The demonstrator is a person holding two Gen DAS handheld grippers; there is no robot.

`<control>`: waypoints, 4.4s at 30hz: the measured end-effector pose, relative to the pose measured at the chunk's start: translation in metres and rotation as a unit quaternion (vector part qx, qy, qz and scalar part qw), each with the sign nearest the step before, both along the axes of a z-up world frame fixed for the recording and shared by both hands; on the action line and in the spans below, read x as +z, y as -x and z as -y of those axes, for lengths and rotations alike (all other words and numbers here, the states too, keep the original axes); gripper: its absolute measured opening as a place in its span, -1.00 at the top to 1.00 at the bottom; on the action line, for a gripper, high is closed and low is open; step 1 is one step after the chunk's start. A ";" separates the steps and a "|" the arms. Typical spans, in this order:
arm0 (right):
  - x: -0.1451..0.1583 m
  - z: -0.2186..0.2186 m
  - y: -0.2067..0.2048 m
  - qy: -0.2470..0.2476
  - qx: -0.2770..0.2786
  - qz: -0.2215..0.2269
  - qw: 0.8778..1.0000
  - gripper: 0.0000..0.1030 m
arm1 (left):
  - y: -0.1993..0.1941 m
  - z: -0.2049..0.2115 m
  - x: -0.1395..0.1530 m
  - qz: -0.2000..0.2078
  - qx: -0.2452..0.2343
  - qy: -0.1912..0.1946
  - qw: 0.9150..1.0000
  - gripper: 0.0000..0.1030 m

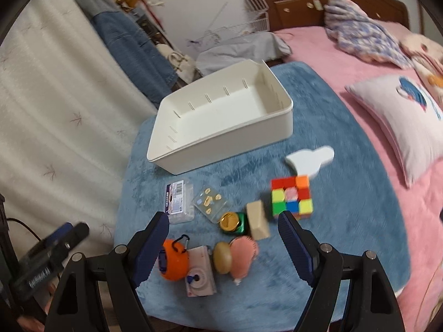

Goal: Organize rigid objects
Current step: 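Withdraw both tools from the tray back toward the remaining objects, then grasp the orange tape measure with the left tool, then grasp the tan round soap with the right tool while left holds tape measure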

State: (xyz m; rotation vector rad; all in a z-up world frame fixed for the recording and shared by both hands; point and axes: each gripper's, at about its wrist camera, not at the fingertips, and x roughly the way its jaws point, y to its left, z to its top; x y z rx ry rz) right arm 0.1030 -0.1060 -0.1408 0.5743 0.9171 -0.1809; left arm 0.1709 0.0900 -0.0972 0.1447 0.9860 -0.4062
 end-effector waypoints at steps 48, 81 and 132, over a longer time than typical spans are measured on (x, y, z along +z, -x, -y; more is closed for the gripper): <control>-0.170 -0.010 -0.006 -0.463 -0.285 -0.185 0.819 -0.58 | -0.033 0.034 -0.154 -0.222 -0.272 -0.061 0.934 -0.62; -0.180 0.010 0.027 -0.508 -0.343 -0.209 0.762 0.49 | -0.048 0.008 -0.158 -0.259 -0.181 -0.031 0.948 -0.59; -0.198 0.014 -0.004 -0.528 -0.336 -0.288 0.725 -0.31 | -0.001 -0.045 -0.101 -0.212 0.025 0.045 0.976 -0.59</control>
